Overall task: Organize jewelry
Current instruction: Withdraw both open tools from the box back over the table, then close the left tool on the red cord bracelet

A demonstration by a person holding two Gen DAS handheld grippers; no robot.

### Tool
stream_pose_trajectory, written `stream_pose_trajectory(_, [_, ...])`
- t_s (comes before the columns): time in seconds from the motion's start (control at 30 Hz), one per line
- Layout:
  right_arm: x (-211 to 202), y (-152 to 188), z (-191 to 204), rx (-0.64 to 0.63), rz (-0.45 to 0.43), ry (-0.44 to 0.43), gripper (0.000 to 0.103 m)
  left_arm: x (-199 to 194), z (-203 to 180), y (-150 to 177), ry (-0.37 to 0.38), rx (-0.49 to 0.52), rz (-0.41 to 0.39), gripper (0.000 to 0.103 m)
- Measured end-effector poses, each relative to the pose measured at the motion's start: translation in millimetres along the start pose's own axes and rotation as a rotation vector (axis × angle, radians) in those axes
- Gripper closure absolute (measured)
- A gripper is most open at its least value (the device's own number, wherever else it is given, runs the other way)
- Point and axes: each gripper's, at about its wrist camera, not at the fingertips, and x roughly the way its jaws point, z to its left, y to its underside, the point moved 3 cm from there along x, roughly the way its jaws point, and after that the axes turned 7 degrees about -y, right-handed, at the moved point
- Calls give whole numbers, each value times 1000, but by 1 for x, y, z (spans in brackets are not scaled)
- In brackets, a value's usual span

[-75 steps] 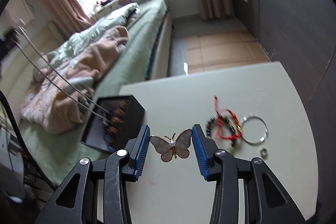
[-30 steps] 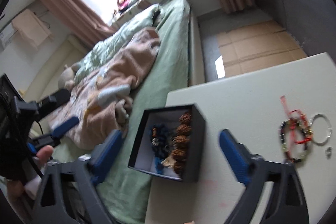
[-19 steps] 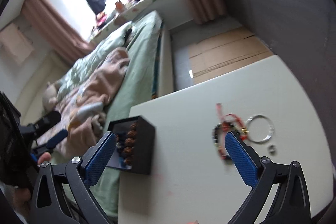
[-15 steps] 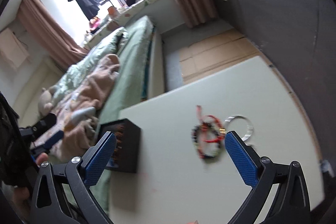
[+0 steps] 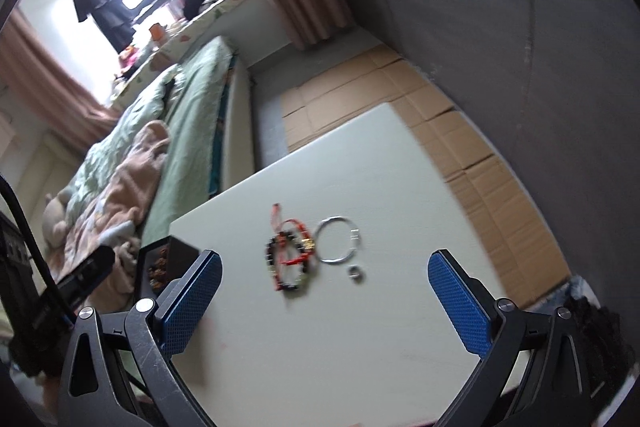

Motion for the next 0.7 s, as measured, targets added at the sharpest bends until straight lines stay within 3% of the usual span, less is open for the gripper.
stream_pose_trajectory(0.1, [-3,-3,-12,21,4,3,0,16,-18,5,24,36,43,2])
stream_pose_trajectory(0.2, [-5,-6,-20,41,-5,-4,0,32,-31,12,57,51,90,15])
stream_pose_trajectory(0.27, [-7,-8,-25,53,-14,-10,0,43,-39,15,65,62,123,31])
stream_pose_trajectory(0.33, [-6,-10,-32,77,-9,-35,1,57,-45,20,65,70,162,36])
stream_pose_trajectory(0.43, [-2,-14,-40,101,-1,-61,8,73,-53,26,71,83,204,52])
stream_pose_trajectory(0.5, [0,-15,-46,128,8,-82,19,80,-57,29,78,89,225,56])
stream_pose_trajectory(0.63, [4,-18,-50,153,13,-111,21,93,-68,34,55,118,239,58])
stream_pose_trajectory(0.7, [6,-19,-51,159,17,-113,21,101,-72,36,50,124,252,68])
